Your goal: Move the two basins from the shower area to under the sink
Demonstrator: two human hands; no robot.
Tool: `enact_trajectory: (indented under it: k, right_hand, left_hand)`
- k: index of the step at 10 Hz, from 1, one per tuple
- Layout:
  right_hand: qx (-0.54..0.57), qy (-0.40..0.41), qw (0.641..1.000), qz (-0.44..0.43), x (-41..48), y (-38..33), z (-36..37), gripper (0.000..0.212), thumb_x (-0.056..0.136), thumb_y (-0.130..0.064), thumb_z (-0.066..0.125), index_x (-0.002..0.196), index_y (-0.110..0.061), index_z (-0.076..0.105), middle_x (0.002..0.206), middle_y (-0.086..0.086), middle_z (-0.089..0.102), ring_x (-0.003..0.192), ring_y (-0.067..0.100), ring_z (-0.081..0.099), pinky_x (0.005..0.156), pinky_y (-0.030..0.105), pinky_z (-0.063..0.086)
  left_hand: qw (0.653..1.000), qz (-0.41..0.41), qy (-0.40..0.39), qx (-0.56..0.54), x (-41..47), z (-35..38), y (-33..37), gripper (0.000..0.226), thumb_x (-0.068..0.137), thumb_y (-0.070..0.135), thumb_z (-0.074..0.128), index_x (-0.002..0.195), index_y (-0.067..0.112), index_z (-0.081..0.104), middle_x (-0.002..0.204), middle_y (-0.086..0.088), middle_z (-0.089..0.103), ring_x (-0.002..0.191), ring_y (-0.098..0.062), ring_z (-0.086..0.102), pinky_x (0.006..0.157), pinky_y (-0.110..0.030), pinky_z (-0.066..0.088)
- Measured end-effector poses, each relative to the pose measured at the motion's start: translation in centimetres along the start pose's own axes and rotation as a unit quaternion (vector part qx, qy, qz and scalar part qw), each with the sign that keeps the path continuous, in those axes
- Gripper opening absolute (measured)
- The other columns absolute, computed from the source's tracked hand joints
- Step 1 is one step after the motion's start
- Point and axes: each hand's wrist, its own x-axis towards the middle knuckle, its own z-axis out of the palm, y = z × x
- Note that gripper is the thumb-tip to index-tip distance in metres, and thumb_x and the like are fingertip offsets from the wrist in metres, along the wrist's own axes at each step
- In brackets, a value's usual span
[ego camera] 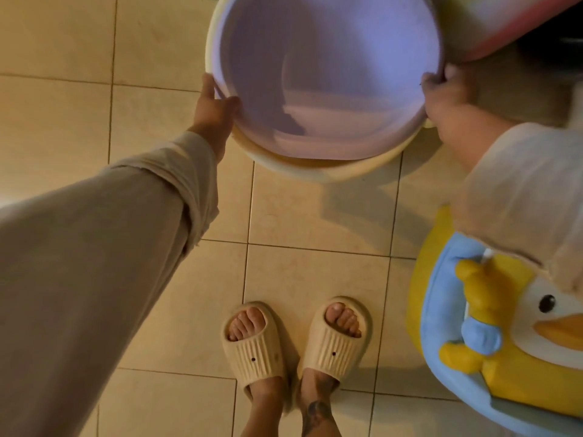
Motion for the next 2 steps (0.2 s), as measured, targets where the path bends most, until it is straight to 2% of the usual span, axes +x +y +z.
enact_trajectory:
  k: [1,2]
  right_hand:
    - [-0.018,-0.03,0.999,0.034,-2.1,-0.1,-1.6,0.062,0.093,-0.039,0.043,0.145,-0.008,0.032,0.15,0.012,0.04,0.137,0.028,0.04,0.105,0.029,0.035]
    - [-0.004,-0.055,0.997,0.047,-6.1,2.5,-3.6,0.049,0.091,-0.034,0.051,0.133,-0.008,0.047,0.133,0.012,0.056,0.126,0.024,0.05,0.099,0.03,0.038]
  left_hand:
    - [0.998,-0.026,0.002,0.063,-1.5,-0.4,0.0,0.04,0.091,0.022,0.047,0.13,0.014,0.042,0.113,-0.002,0.049,0.091,-0.019,0.051,0.067,-0.028,0.044]
    - [0.987,-0.101,-0.051,0.116,-4.5,-1.5,-1.8,0.038,0.092,0.022,0.048,0.127,0.009,0.05,0.115,-0.01,0.053,0.093,-0.023,0.056,0.062,-0.027,0.042]
